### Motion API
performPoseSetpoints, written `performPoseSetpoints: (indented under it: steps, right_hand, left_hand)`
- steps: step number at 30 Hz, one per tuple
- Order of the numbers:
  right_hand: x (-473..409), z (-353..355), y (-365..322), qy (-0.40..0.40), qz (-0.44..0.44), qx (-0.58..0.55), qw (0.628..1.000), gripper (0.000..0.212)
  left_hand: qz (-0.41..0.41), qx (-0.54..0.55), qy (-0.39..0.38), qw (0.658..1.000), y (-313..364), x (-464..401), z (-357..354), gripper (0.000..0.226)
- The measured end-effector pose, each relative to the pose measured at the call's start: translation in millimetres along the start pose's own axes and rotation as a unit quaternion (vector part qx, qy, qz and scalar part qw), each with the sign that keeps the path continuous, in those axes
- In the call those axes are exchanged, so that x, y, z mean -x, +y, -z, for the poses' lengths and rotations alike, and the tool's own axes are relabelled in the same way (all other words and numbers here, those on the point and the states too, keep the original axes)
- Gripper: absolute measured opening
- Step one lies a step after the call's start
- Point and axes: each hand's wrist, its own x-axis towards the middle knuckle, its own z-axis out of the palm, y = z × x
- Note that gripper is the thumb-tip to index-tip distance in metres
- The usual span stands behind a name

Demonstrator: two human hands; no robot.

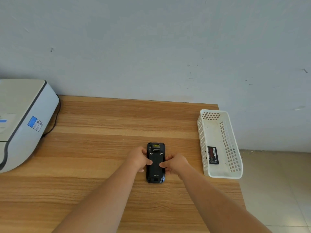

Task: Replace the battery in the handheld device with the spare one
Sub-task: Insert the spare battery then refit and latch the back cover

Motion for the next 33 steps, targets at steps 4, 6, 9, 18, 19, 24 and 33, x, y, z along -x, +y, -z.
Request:
performPoseSetpoints:
  steps: [4,6,9,18,19,24,33]
  right_hand:
    - [-1.9,0.7,-13.6,0.009,-0.011,0.01,1.0,0.035]
    - [-3.5,-2.4,-16.9,0.02,-0.02,0.05,0.998,0.035]
    - [-4.8,-5.1,-22.3,0.034,-0.029,0.094,0.995,0.037]
    - [-3.7,-4.1,-23.1,0.034,-0.03,0.095,0.994,0.035]
    - [-4.0,-3.6,-22.2,0.032,-0.031,0.085,0.995,0.036]
    - [-6.7,-3.0,-16.2,0.031,-0.013,0.038,0.999,0.025]
    - [-3.1,0.8,-6.4,0.027,0.007,-0.006,1.0,0.022]
  left_hand:
    - [-0.005,0.004,0.013,1.0,3.6,-5.0,0.6,0.03]
    - [-0.006,-0.022,0.032,0.999,2.9,-6.4,-3.6,0.029]
    - [-0.02,-0.031,0.053,0.998,0.4,-9.2,-10.6,0.029]
    - [-0.003,-0.041,0.049,0.998,10.9,-5.1,-7.8,0.031]
    - [-0.003,-0.039,0.051,0.998,10.5,-5.0,-8.7,0.031]
    - [-0.024,-0.036,0.069,0.997,2.9,-7.4,-14.0,0.028]
    - [0.002,0.045,0.041,0.998,-3.7,-10.0,-6.6,0.017]
